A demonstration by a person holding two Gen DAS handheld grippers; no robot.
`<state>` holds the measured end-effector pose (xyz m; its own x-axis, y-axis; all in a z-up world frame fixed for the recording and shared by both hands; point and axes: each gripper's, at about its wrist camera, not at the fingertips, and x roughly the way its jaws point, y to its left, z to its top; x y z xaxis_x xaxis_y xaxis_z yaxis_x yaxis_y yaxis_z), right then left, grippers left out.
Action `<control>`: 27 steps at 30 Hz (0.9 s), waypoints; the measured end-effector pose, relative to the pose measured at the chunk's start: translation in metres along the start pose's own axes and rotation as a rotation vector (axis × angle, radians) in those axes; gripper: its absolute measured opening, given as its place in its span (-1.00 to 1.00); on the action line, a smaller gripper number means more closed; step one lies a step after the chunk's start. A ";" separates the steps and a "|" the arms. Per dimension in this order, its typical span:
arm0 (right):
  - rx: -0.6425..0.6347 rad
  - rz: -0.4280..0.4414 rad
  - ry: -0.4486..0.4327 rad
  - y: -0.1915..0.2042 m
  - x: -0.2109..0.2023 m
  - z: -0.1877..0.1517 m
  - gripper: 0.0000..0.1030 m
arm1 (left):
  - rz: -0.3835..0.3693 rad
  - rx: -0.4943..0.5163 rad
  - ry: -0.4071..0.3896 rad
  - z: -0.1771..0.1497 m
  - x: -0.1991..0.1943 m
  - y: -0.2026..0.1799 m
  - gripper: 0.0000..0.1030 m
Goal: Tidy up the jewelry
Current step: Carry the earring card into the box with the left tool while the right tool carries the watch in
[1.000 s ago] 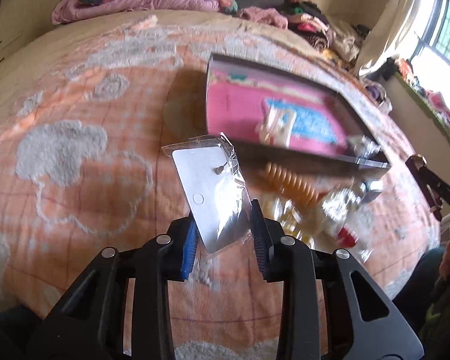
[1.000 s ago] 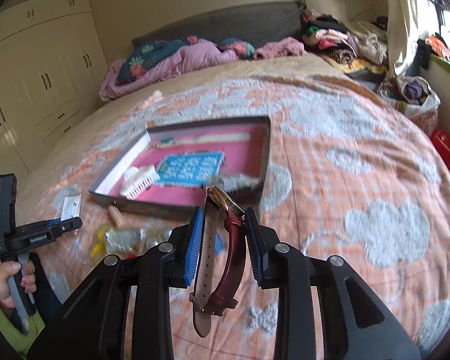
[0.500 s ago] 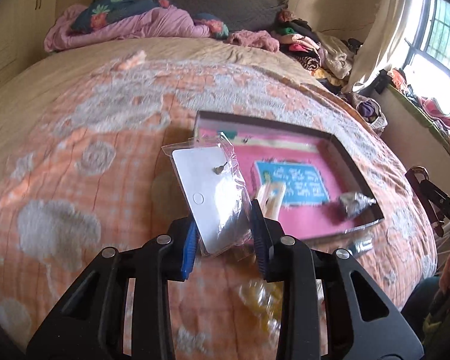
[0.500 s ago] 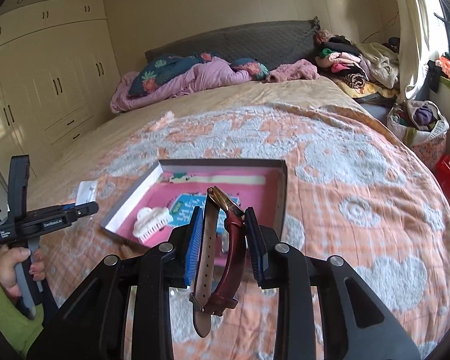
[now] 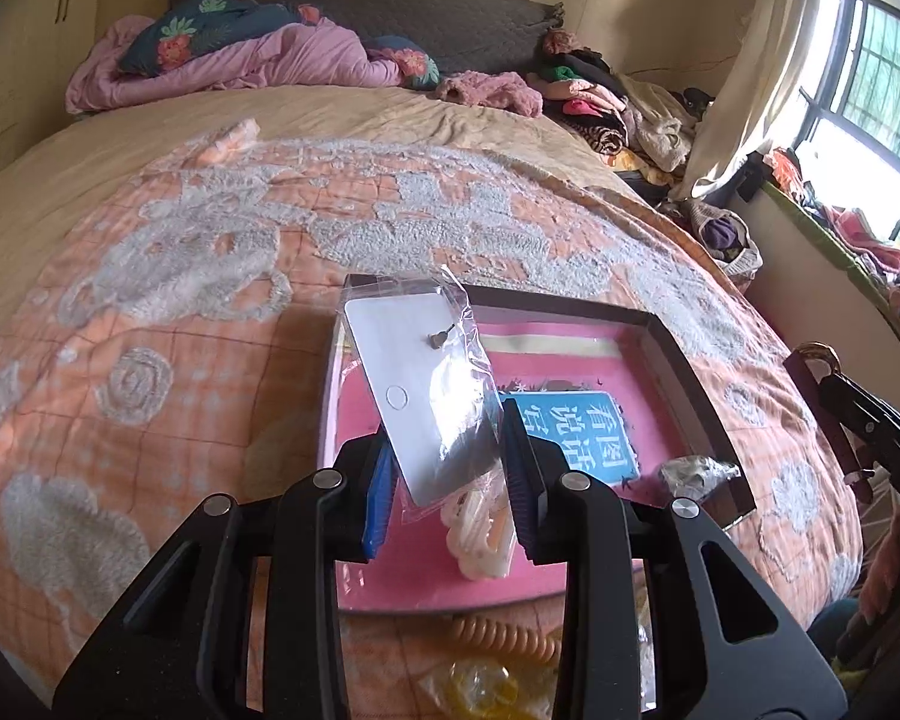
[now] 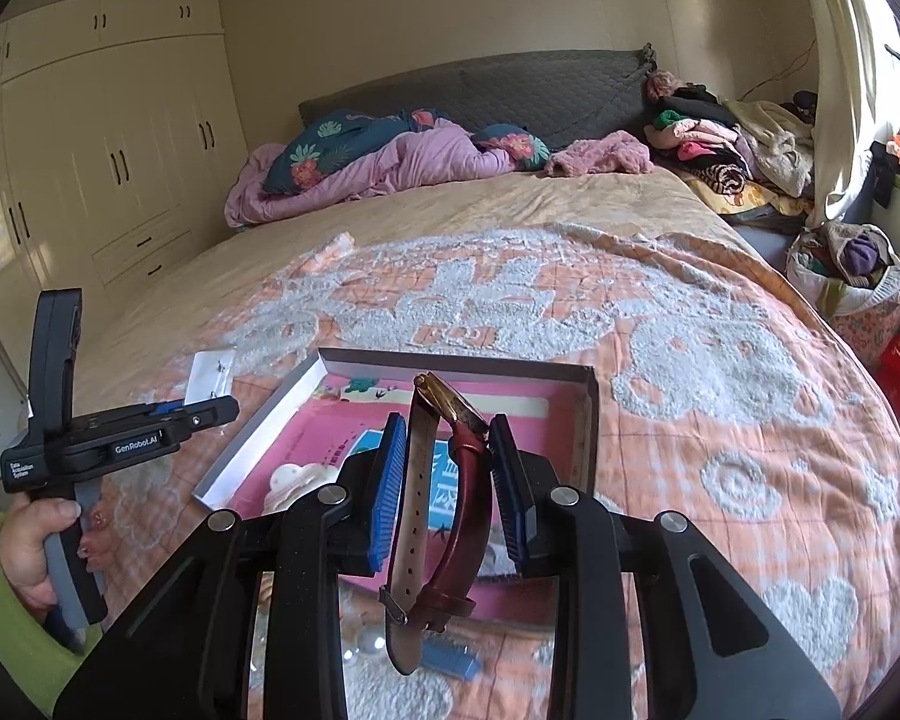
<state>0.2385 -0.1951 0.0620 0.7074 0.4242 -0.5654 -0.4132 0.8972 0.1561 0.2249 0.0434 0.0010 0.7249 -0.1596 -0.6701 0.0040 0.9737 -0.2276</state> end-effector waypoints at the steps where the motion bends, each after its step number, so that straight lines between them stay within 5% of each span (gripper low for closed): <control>1: 0.000 0.000 0.006 0.000 0.004 0.000 -0.47 | -0.001 0.000 0.005 0.000 0.003 0.000 -0.54; 27: -0.004 -0.016 0.175 -0.005 0.091 -0.033 -0.47 | 0.017 0.069 0.110 -0.020 0.052 0.000 -0.39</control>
<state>0.2863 -0.1653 -0.0175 0.6032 0.3819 -0.7002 -0.4057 0.9028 0.1429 0.2490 0.0317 -0.0479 0.6453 -0.1565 -0.7477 0.0428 0.9847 -0.1692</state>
